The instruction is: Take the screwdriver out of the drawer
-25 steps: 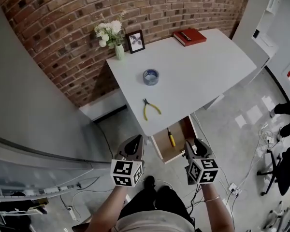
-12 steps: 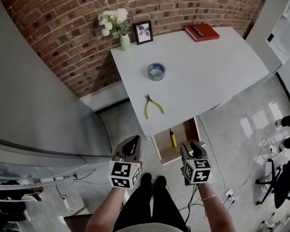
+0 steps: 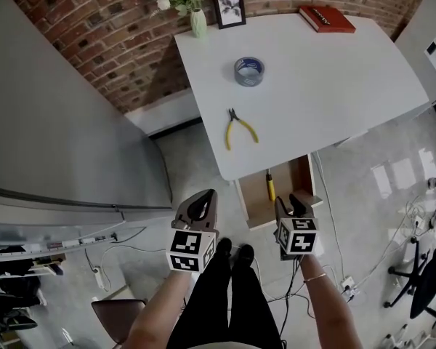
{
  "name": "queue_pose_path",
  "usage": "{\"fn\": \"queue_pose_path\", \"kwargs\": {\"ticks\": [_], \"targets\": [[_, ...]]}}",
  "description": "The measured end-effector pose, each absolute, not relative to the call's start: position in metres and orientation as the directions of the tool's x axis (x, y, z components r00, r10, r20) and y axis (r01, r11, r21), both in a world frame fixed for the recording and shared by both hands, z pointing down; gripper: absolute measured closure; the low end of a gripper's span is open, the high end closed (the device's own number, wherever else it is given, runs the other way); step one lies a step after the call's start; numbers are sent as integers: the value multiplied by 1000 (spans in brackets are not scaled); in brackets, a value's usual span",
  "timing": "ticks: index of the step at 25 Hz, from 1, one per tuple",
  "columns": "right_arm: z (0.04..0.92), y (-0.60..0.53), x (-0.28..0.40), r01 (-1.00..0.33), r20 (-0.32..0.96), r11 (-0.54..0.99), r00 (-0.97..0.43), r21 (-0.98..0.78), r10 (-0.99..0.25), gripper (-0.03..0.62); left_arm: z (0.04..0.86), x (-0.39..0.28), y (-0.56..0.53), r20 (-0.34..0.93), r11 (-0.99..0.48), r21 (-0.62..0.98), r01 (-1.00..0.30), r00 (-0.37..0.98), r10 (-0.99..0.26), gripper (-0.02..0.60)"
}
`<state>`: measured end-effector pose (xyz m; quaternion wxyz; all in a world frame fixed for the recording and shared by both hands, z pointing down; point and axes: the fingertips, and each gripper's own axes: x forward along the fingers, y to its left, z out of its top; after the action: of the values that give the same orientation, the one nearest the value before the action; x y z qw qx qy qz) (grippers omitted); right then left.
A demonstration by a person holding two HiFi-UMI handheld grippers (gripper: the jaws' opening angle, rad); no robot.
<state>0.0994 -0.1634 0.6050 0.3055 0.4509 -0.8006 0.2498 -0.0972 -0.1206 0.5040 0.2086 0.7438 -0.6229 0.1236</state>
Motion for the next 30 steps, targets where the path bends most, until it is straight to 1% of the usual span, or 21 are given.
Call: {"fn": "queue_pose_path", "kwargs": {"ticks": [8, 14, 21, 25, 30], "targets": [[660, -168, 86, -854, 763, 508, -401, -112, -506, 447, 560, -81, -110, 511, -134, 189, -973, 214, -833, 591], [695, -179, 81, -816, 799, 578, -371, -37, -473, 447, 590, -70, -109, 528, -133, 212, -968, 228, -818, 591], [729, -200, 84, -838, 832, 542, -343, -61, -436, 447, 618, -67, -113, 550, -90, 248, -965, 217, -807, 591], [743, -207, 78, -831, 848, 550, -345, -77, -402, 447, 629, -69, -115, 558, -74, 262, -962, 214, -802, 591], [760, -219, 75, -845, 874, 524, -330, -106, -356, 447, 641, -73, -118, 569, -45, 277, -960, 202, -797, 591]]}}
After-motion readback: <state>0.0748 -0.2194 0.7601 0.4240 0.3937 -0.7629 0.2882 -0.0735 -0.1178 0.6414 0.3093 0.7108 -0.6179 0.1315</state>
